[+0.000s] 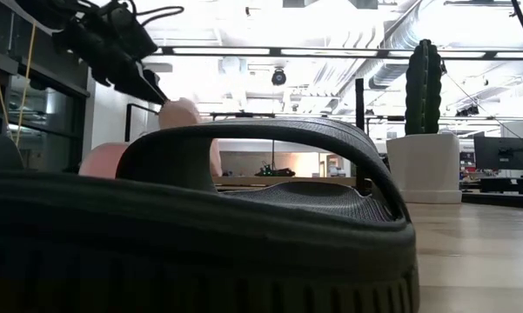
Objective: Pick and place slides into the shelf
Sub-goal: Put the right pink slide on the shelf
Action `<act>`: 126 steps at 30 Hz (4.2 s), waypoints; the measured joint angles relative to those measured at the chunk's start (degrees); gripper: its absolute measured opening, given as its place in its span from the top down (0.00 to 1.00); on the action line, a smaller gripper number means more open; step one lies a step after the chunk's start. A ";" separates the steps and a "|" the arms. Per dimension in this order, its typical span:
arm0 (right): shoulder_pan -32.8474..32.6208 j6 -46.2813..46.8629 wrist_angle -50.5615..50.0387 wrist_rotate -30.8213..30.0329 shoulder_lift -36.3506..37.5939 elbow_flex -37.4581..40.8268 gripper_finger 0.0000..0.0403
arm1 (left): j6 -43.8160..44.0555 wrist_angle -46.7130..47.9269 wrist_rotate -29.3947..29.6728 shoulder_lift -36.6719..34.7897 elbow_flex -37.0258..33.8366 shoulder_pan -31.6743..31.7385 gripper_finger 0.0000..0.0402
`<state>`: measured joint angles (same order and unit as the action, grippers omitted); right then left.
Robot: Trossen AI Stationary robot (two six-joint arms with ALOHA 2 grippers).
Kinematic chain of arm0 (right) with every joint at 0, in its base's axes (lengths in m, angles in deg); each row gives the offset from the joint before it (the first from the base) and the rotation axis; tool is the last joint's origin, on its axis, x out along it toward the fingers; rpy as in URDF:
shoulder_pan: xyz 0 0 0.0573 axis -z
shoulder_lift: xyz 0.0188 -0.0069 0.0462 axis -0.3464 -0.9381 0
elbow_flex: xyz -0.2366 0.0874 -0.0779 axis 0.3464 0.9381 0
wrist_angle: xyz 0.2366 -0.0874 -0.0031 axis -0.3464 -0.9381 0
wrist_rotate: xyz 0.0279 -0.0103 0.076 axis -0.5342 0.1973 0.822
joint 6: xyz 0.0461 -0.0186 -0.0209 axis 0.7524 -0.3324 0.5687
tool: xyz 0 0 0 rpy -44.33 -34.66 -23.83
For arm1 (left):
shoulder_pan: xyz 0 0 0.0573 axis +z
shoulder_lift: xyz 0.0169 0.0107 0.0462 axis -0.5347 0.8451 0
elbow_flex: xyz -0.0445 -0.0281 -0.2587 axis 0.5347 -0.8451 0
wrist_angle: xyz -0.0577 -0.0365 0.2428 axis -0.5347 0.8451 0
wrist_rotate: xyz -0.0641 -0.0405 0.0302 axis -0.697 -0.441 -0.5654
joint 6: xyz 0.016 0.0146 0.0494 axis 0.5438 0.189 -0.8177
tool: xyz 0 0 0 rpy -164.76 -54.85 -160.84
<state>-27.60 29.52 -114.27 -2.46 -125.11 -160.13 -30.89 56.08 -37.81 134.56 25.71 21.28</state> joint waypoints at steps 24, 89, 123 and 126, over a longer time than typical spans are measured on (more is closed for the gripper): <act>1.63 -4.15 -4.72 7.61 -5.71 0.00 0.78 | 6.99 -3.33 -6.52 -0.01 0.22 -0.04 0.34; 8.22 1.36 -12.56 -0.13 -9.29 0.00 0.78 | 2.56 -0.05 26.88 25.21 17.18 -17.62 0.34; 6.73 1.36 -13.97 -0.23 -9.18 0.00 0.78 | 5.91 3.83 16.17 33.35 17.16 -18.40 0.34; 6.71 1.36 -13.97 -0.23 -9.18 0.00 0.78 | 5.72 3.47 17.30 35.51 17.16 -18.91 0.34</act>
<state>-20.89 30.87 -128.24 -2.69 -134.29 -160.13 -25.17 59.54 -20.51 170.07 42.86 2.38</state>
